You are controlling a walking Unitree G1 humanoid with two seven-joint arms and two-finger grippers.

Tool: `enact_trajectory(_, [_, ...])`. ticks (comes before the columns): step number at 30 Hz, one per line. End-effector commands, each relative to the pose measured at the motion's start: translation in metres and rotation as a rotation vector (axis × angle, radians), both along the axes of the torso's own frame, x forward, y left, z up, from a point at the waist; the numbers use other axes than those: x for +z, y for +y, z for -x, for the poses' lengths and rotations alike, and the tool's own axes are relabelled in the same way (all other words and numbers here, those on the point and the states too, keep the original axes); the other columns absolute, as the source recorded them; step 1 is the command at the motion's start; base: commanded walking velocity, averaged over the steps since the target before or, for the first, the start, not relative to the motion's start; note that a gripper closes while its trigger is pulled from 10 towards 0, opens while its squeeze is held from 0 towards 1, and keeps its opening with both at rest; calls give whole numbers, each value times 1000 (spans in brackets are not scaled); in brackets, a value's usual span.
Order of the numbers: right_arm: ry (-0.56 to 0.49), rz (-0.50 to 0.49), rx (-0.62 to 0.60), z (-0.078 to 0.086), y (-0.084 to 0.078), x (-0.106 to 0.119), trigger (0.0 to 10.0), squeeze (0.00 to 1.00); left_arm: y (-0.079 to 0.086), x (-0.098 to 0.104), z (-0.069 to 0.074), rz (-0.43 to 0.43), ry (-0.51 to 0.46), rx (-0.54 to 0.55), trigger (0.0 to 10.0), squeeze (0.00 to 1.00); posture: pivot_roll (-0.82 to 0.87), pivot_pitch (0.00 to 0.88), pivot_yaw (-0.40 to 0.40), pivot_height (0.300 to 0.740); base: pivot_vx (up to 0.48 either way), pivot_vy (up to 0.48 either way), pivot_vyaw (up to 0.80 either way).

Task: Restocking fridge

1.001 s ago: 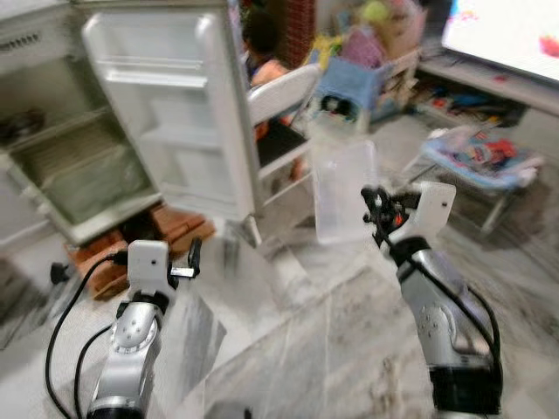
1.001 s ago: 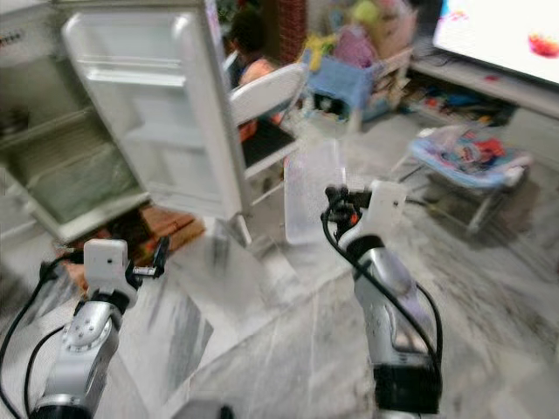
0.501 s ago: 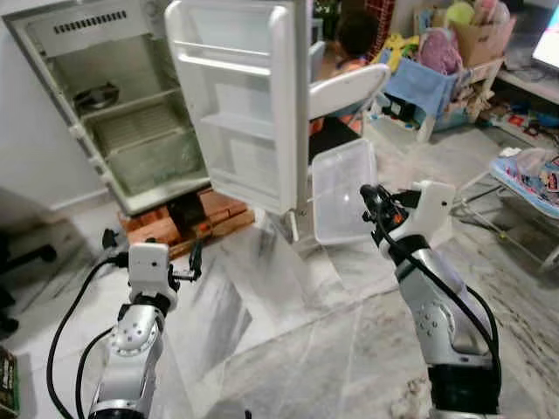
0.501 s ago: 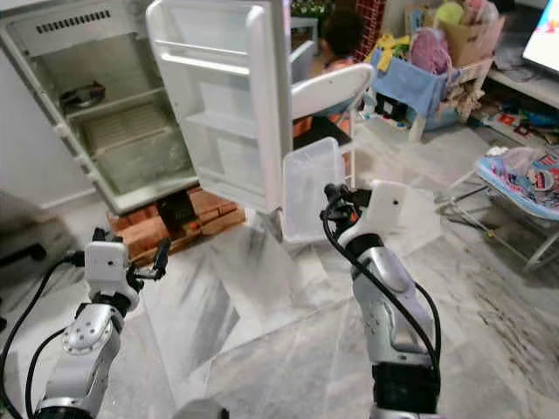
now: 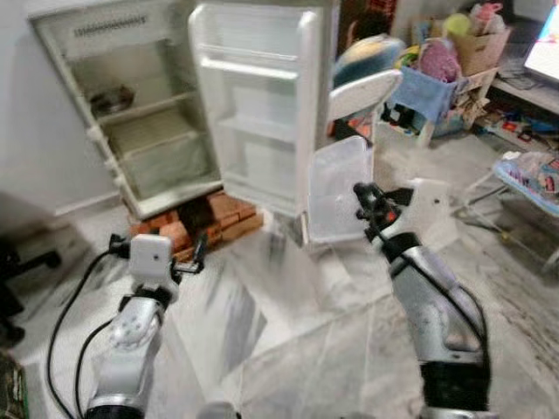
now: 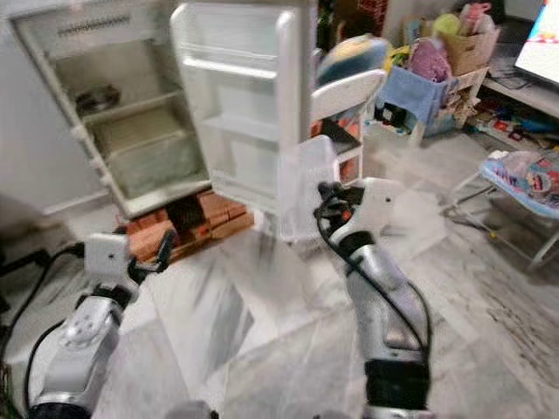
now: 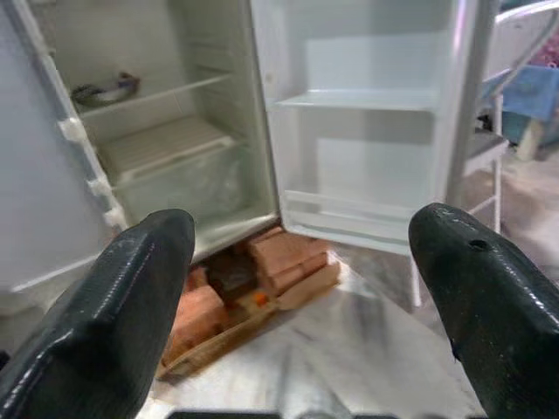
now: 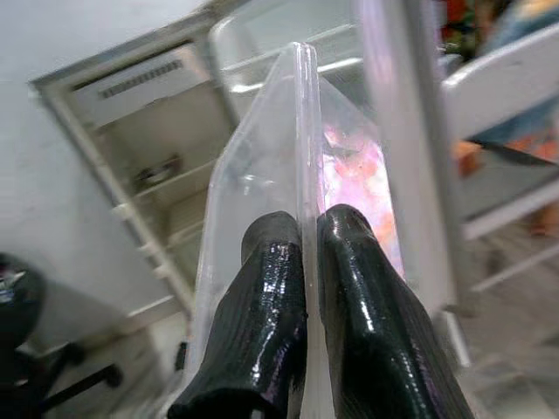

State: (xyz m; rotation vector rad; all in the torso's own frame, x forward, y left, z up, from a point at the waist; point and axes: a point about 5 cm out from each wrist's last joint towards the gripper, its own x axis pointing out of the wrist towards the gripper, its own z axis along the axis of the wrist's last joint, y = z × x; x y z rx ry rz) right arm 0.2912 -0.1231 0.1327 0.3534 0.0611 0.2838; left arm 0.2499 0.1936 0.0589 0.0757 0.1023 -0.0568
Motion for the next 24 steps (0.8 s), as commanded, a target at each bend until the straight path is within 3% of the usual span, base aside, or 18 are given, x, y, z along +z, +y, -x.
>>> enact_trajectory(1, [-11,17,-30,0,-11,2,10000,0,-9,6,-4,16,-23,-21,10000,0,50,3,11,740,285,386,531])
enact_trajectory(6, [-27,24,-11,-2,-6,5,10000,0,-8,7,-7,11,-23,-2,10000,0,58,0,2,740,310,365,761])
enact_trajectory(12, [-46,30,0,-8,-6,10,10000,0,-8,10,-11,12,-35,1,10000,0,59,0,-3,740,362,316,0])
enact_trajectory(24, [-43,31,23,-6,2,7,10000,0,-15,10,-15,24,-29,-8,10000,0,61,0,-6,740,460,0,0])
